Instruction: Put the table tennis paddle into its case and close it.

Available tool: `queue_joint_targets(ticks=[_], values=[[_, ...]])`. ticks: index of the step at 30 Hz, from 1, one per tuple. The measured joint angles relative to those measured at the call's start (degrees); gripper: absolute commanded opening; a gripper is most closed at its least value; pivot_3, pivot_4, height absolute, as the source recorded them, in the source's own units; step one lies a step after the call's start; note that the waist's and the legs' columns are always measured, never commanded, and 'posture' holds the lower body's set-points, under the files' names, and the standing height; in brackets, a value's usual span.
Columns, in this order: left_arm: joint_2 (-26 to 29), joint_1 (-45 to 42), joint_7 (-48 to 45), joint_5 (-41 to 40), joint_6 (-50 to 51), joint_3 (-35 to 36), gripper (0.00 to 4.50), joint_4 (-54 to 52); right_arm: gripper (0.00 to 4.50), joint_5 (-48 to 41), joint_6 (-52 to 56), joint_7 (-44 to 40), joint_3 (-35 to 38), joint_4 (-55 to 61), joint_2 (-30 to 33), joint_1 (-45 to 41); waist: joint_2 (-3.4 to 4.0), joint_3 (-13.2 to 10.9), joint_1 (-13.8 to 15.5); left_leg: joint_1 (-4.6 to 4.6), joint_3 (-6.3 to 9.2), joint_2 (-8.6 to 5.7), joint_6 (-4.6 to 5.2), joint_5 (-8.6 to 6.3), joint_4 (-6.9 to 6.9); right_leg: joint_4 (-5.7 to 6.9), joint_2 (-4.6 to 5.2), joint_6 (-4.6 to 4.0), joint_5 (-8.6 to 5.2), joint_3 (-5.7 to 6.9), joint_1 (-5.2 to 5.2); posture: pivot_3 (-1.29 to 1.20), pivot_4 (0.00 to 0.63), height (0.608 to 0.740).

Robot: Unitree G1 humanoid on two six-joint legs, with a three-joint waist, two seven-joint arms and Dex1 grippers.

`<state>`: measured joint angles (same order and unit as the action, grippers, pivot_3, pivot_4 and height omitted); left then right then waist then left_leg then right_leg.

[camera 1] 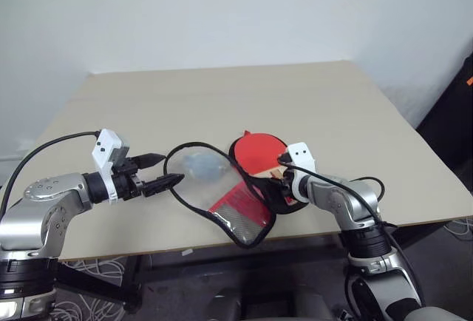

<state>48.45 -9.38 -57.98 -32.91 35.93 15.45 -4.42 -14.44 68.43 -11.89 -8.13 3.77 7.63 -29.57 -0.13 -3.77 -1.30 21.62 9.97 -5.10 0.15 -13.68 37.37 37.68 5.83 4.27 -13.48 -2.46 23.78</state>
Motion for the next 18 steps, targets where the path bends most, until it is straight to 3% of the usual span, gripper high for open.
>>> queue_joint_targets(ticks=[5,9,14,18], values=[[2.1,1.5,-1.0,-1.5,1.0,3.9,4.5,0.6,3.77,-5.3,5.7,-8.2,0.3,7.9,8.5,-0.7,0.01,0.0,0.0,0.05,0.0,0.02,0.0,0.0,-0.01,0.0,0.0,0.01,-0.01,0.0,0.06,0.0,0.0,0.698],[4.9,3.1,-2.0,-1.5,0.7,9.0,4.5,5.8,3.77,-11.0,7.3,-16.1,5.1,12.0,17.1,-4.2,0.12,0.0,-0.1,0.0,-0.07,0.04,0.01,0.0,-0.07,-0.02,0.01,0.03,-0.03,0.0,0.04,0.0,0.0,0.698],[-0.1,6.8,-0.2,0.9,-1.4,7.5,4.5,9.7,3.77,-12.5,5.8,-19.1,9.3,10.1,21.6,-9.3,0.08,0.0,0.0,-0.02,-0.1,0.08,0.0,-0.01,-0.09,-0.07,0.02,0.02,-0.03,0.06,-0.03,0.0,0.0,0.698],[-6.3,6.7,3.6,3.7,-3.6,3.3,3.55,11.8,3.82,-12.6,5.1,-19.2,8.8,8.3,21.1,-9.6,-0.01,0.0,0.2,0.06,-0.05,0.02,0.0,0.0,0.01,-0.08,0.07,0.0,-0.01,0.12,-0.12,0.0,0.0,0.698]])
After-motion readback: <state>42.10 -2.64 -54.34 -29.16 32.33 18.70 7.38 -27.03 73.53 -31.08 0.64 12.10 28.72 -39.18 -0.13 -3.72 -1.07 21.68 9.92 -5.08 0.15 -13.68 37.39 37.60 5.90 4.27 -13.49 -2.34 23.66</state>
